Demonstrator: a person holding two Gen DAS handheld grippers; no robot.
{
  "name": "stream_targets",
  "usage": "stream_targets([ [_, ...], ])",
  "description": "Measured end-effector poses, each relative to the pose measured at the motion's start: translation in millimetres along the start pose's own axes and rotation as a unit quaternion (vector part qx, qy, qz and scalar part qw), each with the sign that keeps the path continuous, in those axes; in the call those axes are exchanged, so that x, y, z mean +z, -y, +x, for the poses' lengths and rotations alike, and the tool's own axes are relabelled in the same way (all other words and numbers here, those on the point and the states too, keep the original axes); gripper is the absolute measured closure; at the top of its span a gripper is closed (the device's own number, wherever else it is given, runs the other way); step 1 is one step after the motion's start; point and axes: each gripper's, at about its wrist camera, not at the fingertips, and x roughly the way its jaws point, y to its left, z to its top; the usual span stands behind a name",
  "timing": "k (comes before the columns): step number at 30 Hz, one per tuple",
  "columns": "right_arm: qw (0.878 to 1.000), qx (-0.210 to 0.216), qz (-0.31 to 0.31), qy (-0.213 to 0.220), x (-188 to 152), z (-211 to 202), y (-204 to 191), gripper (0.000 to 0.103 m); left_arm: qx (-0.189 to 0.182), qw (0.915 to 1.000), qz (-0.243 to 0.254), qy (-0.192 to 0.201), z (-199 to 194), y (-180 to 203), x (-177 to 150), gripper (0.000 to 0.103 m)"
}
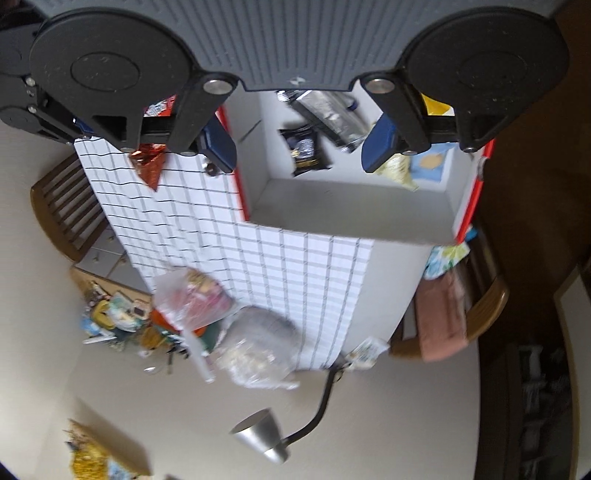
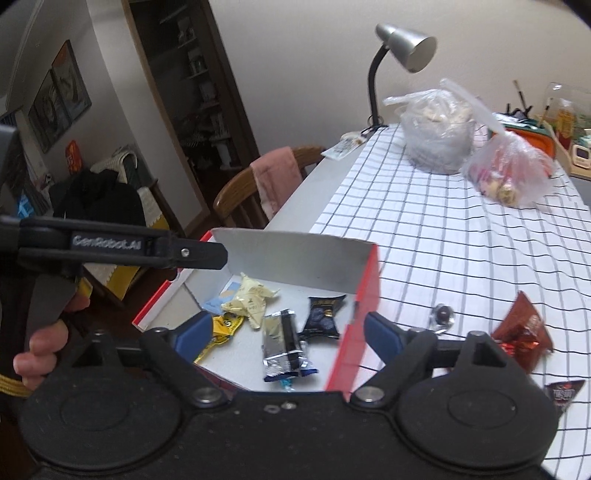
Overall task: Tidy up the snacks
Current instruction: 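Withdraw both grippers toward the red chips bag and brown Oreo bag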
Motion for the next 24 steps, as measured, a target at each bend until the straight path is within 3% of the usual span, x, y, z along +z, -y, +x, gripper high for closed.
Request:
stream_targets([
  [4, 1.0, -0.006, 0.01, 0.005, -9, -17, 23, 0.012, -0.013, 0.9997, 0.021, 0.008, -1, 28, -10, 0.026],
  [7, 1.0, -0.017, 0.016, 0.007, -18, -31, 43, 0.002, -0.021, 0.999, 0.036, 0.014, 0, 50, -19, 0.026],
  [15, 0.998, -0.048, 0.033, -0.003, -41, -59, 100, 0.001, -0.051, 0.998, 0.037, 0.0, 18, 97, -39, 0.021],
  [20, 0.996, -0.072, 0.041, -0.016, -57, -68, 137, 0.001, -0.067, 0.9972, 0.032, -0.01, 34, 125, -49, 0.004],
  [24, 0.994, -0.1, 0.031, -0.026, -67, -69, 166, 0.001, -0.062, 0.9973, 0.027, -0.03, 55, 150, -56, 0.001],
])
